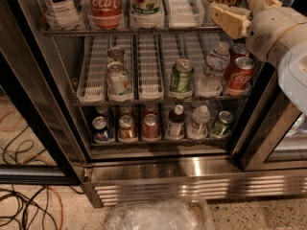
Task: Pick orange can from top shelf of fridge
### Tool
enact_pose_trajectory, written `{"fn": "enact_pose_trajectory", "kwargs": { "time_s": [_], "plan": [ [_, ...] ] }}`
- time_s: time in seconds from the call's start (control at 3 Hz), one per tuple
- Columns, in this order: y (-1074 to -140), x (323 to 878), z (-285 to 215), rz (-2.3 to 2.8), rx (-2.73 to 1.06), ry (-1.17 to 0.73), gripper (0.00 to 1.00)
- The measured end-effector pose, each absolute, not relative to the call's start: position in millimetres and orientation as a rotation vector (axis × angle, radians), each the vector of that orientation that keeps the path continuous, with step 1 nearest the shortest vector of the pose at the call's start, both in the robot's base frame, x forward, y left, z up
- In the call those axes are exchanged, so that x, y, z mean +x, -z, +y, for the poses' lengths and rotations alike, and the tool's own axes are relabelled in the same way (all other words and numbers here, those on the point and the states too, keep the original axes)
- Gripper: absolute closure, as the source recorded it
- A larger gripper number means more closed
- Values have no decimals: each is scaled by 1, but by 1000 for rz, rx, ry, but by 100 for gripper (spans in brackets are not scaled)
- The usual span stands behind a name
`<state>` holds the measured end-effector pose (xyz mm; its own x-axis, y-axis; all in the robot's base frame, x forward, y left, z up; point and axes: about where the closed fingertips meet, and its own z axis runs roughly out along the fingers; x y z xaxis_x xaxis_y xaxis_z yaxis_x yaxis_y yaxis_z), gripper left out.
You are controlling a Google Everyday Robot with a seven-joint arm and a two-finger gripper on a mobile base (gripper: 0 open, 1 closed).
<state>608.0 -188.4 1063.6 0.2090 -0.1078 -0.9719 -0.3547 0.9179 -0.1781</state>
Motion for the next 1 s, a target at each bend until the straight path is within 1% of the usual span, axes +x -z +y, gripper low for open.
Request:
{"fn": "enact_pose_trajectory", "kwargs": {
  "time_s": [0.33, 0.67, 1.0],
  "plan": [
    [-1065, 615, -190, 1358, -396, -176, 33],
    [-1071, 662, -182, 1340, -374, -192, 35],
    [-1075, 666, -178, 1331, -381, -195, 36]
  ]
}}
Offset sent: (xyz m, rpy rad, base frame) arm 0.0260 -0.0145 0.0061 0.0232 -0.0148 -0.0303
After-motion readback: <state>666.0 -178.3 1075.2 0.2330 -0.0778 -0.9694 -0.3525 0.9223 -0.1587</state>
